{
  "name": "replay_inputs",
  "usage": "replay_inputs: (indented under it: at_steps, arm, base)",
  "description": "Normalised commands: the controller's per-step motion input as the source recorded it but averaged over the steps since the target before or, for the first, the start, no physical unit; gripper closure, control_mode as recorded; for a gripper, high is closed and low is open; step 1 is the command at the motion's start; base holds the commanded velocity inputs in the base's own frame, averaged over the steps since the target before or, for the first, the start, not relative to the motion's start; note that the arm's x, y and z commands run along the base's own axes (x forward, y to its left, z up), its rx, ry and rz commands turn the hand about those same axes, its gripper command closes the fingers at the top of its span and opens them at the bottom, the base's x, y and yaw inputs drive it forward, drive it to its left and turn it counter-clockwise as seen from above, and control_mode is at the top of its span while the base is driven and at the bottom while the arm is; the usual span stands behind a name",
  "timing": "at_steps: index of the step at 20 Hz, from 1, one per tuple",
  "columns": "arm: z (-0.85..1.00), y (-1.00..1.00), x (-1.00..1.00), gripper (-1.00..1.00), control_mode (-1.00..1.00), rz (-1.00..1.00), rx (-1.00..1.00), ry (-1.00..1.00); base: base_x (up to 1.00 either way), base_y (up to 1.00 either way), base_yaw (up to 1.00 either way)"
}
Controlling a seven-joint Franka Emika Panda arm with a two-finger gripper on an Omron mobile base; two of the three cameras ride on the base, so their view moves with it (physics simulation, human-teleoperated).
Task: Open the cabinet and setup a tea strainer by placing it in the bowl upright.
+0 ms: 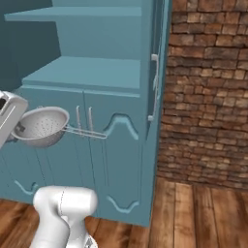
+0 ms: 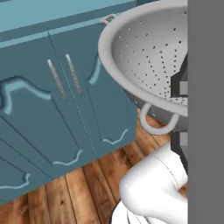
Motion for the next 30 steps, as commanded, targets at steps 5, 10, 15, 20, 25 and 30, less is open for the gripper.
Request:
replay_inputs:
  at_steps: [5, 10, 15, 20, 25, 30]
  arm:
    - [0.0, 0.0, 0.0, 1.0, 1.0, 0.0, 0.0, 0.0]
    - [0.0, 0.0, 0.0, 1.0, 1.0, 0.0, 0.0, 0.0]
    - [0.0, 0.0, 0.0, 1.0, 1.0, 0.0, 0.0, 0.0]
    - [0.0, 0.0, 0.0, 1.0, 1.0, 0.0, 0.0, 0.0]
    - [0.0, 0.0, 0.0, 1.0, 1.0, 0.0, 0.0, 0.0]
    - [0.0, 0.0, 0.0, 1.0, 1.0, 0.0, 0.0, 0.0]
  base:
    - [-0.41, 0.5, 0.55]
    - [-0.34, 0.2, 0.78]
    - [-0.27, 0.1, 0.91]
    - [-0.67, 0.36, 0.87]
    - [-0.74, 0.85, 0.74]
    - [-0.65, 1.0, 0.69]
